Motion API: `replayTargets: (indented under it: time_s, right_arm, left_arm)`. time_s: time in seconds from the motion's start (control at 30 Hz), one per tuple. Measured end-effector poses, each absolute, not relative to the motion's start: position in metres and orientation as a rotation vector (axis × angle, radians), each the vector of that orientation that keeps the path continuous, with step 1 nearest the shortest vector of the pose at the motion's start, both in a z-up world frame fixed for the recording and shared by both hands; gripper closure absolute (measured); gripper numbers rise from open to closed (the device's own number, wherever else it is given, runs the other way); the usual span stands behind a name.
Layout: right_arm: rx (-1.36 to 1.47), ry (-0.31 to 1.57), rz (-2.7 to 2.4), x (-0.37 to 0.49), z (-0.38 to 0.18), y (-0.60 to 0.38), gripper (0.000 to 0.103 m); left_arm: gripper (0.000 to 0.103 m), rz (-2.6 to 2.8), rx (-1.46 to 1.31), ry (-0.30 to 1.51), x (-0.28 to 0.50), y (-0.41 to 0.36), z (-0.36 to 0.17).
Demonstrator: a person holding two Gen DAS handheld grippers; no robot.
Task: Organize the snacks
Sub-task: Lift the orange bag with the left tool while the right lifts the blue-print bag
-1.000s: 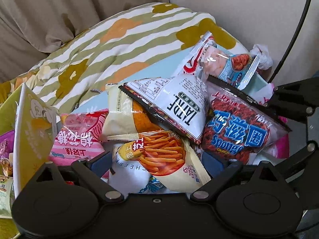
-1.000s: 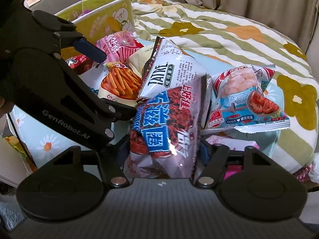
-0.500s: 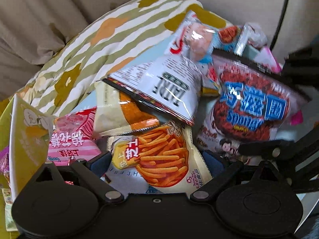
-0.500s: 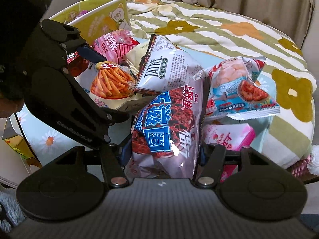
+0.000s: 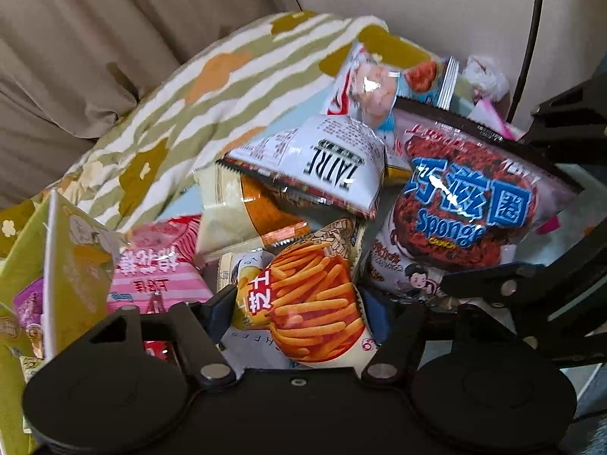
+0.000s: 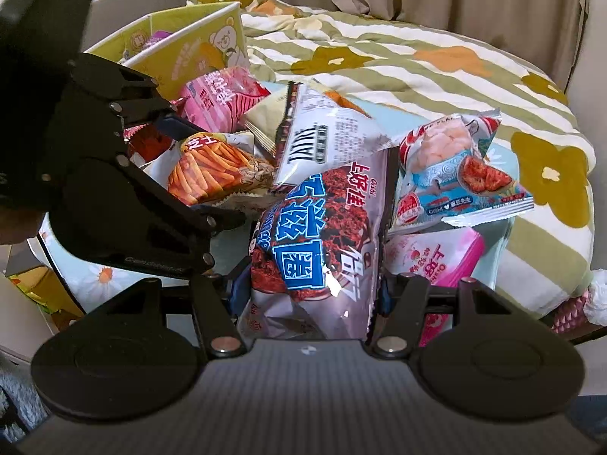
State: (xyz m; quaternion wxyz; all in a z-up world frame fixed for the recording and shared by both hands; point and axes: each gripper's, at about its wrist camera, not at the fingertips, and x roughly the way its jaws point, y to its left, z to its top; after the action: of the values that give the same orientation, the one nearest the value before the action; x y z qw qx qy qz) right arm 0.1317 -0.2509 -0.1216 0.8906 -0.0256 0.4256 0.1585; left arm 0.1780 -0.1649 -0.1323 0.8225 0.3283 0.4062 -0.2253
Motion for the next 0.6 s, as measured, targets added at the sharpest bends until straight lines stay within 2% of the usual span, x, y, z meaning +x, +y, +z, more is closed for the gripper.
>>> replayTargets:
  time_s: [0.6]
  right_arm:
    - [-0.042, 0.745, 0.362, 0.11, -0.054, -0.248, 0.027]
  left_arm:
    - [0.033, -0.353, 0.497, 0.688, 0.147, -0.133, -0.047]
